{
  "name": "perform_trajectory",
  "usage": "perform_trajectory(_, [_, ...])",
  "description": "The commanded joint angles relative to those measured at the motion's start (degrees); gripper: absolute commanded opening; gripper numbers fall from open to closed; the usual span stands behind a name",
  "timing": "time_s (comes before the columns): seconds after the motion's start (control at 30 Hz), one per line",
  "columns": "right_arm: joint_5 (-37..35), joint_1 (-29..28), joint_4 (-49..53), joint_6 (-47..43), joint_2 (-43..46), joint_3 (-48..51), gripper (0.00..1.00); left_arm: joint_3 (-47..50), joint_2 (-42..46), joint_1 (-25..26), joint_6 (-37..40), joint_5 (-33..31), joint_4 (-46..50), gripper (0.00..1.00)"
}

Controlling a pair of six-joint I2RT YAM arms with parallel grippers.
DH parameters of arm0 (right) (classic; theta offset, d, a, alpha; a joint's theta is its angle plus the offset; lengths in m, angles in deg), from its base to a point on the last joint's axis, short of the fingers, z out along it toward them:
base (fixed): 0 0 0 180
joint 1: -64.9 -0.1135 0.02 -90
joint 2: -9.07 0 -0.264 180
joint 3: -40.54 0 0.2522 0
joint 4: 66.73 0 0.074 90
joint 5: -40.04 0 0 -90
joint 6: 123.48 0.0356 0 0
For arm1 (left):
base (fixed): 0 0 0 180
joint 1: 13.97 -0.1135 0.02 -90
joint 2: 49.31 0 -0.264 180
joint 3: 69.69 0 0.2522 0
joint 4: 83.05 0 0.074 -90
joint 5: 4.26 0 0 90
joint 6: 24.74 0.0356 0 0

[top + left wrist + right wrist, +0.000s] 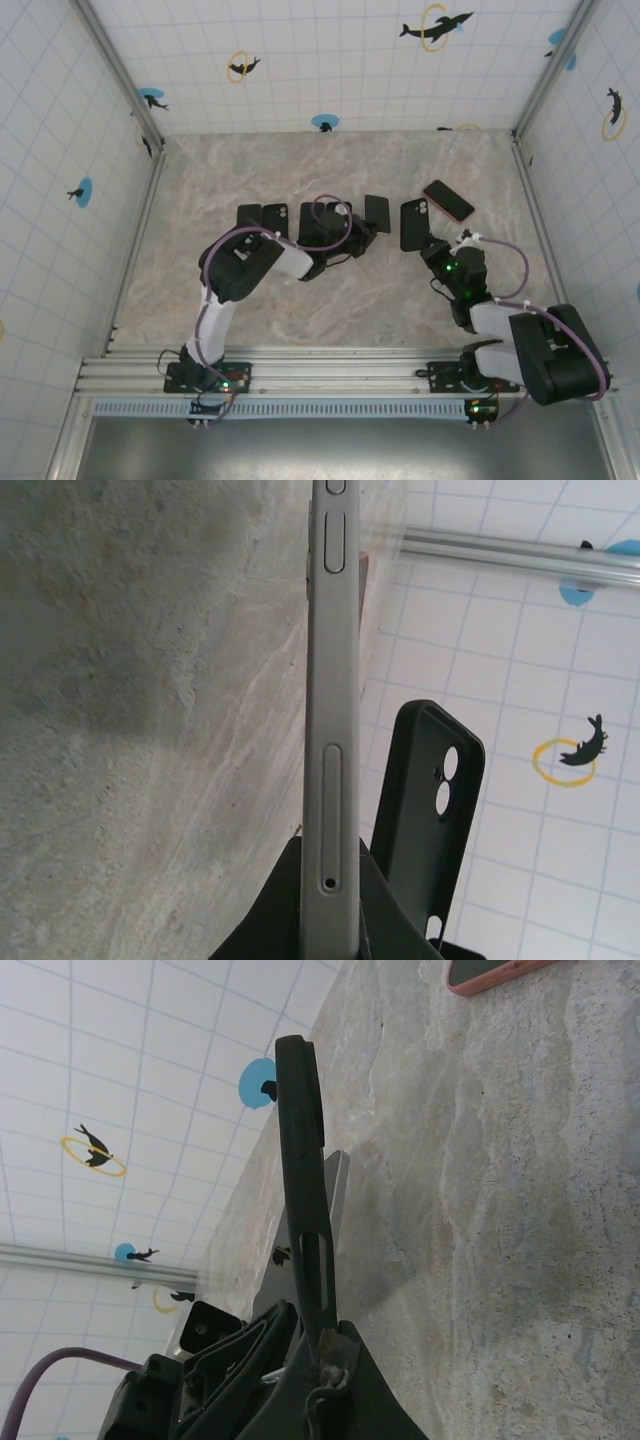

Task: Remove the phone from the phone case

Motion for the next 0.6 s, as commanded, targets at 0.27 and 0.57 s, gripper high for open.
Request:
perform_trajectory(0.27, [0.7, 0.6, -5.9, 1.5, -2.1, 2.0, 0.0, -3.1, -3.5, -0.2, -3.2, -2.1, -2.9, 0.0])
perform_trajectory(0.57, [0.9, 0.6, -8.0, 2.2, -4.1, 2.1, 0.0, -2.3, -3.2, -0.3, -5.1, -2.3, -1.4, 0.16])
